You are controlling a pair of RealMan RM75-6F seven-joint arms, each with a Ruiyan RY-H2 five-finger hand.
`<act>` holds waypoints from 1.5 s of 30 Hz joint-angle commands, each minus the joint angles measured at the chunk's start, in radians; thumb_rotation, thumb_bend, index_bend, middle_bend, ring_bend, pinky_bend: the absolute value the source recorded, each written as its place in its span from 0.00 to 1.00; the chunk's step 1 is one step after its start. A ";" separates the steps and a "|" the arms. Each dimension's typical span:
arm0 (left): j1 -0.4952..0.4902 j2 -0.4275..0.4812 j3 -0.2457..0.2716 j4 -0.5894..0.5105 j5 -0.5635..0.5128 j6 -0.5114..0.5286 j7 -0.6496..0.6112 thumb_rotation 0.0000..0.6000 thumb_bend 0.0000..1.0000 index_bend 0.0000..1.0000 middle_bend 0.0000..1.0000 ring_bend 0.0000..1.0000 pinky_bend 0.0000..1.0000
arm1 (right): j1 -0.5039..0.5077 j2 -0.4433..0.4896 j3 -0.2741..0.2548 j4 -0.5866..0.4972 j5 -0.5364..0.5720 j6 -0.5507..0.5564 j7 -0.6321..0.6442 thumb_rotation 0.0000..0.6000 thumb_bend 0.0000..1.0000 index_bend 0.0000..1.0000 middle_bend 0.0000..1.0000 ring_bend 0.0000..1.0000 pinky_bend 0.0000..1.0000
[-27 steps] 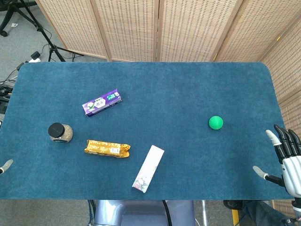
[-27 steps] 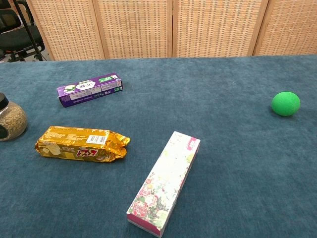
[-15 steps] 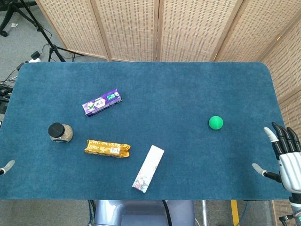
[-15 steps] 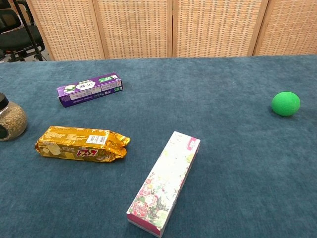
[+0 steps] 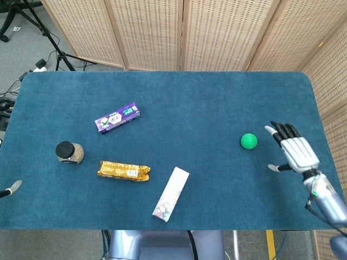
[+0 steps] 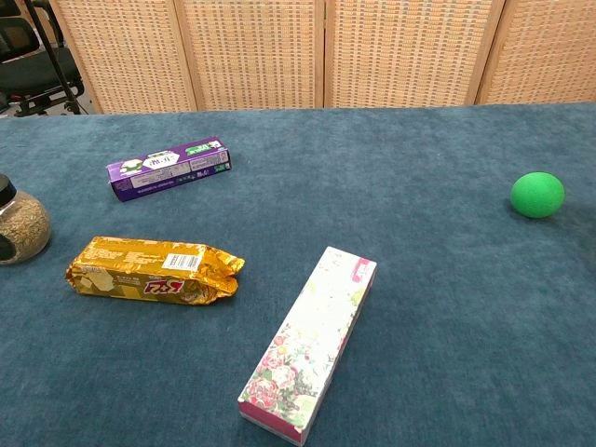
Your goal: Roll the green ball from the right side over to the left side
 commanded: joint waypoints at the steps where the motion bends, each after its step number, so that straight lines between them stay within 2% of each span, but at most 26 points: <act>1: -0.015 -0.008 -0.013 -0.001 -0.032 -0.024 0.024 1.00 0.00 0.00 0.00 0.00 0.00 | 0.136 -0.138 0.022 0.183 0.109 -0.159 -0.030 1.00 0.00 0.05 0.00 0.00 0.00; 7: -0.025 -0.012 -0.024 -0.001 -0.060 -0.042 0.039 1.00 0.00 0.00 0.00 0.00 0.00 | 0.184 -0.209 0.026 0.275 0.178 -0.231 -0.078 1.00 0.00 0.07 0.00 0.00 0.00; 11: -0.030 -0.012 -0.030 0.001 -0.074 -0.051 0.043 1.00 0.00 0.00 0.00 0.00 0.00 | 0.204 -0.268 0.018 0.361 0.224 -0.268 -0.121 1.00 0.00 0.11 0.01 0.00 0.00; 17: -0.034 -0.015 -0.032 0.004 -0.082 -0.057 0.046 1.00 0.00 0.00 0.00 0.00 0.00 | 0.211 -0.328 0.009 0.423 0.243 -0.289 -0.090 1.00 0.00 0.17 0.13 0.03 0.08; 23: -0.037 -0.016 -0.030 0.009 -0.079 -0.063 0.037 1.00 0.00 0.00 0.00 0.00 0.00 | 0.228 -0.380 0.009 0.472 0.222 -0.278 -0.055 1.00 0.00 0.25 0.25 0.18 0.24; 27: -0.033 -0.016 -0.034 0.015 -0.078 -0.053 0.025 1.00 0.00 0.00 0.00 0.00 0.00 | 0.237 -0.423 0.009 0.514 0.206 -0.257 -0.038 1.00 0.01 0.37 0.40 0.33 0.44; 30: -0.033 -0.013 -0.034 0.016 -0.081 -0.058 0.012 1.00 0.00 0.00 0.00 0.00 0.00 | 0.243 -0.465 0.007 0.566 0.195 -0.235 -0.032 1.00 0.10 0.49 0.52 0.44 0.57; 33: -0.032 -0.009 -0.034 0.016 -0.079 -0.059 0.003 1.00 0.00 0.00 0.00 0.00 0.00 | 0.238 -0.491 0.001 0.591 0.163 -0.192 0.011 1.00 0.23 0.57 0.58 0.49 0.61; 37: -0.031 -0.003 -0.033 0.013 -0.077 -0.058 -0.007 1.00 0.00 0.00 0.00 0.00 0.00 | 0.236 -0.469 -0.006 0.542 0.113 -0.140 0.069 1.00 0.33 0.58 0.60 0.51 0.62; 40: -0.029 0.000 -0.031 0.010 -0.069 -0.056 -0.013 1.00 0.00 0.00 0.00 0.00 0.00 | 0.245 -0.422 0.005 0.428 0.079 -0.092 0.081 1.00 0.37 0.59 0.60 0.51 0.62; 43: -0.028 0.003 -0.028 0.009 -0.061 -0.056 -0.021 1.00 0.00 0.00 0.00 0.00 0.00 | 0.264 -0.383 0.029 0.306 0.077 -0.070 0.032 1.00 0.41 0.59 0.60 0.51 0.62; 45: -0.028 0.006 -0.027 0.009 -0.059 -0.057 -0.029 1.00 0.00 0.00 0.00 0.00 0.00 | 0.294 -0.373 0.060 0.216 0.098 -0.071 -0.044 1.00 0.41 0.59 0.60 0.51 0.63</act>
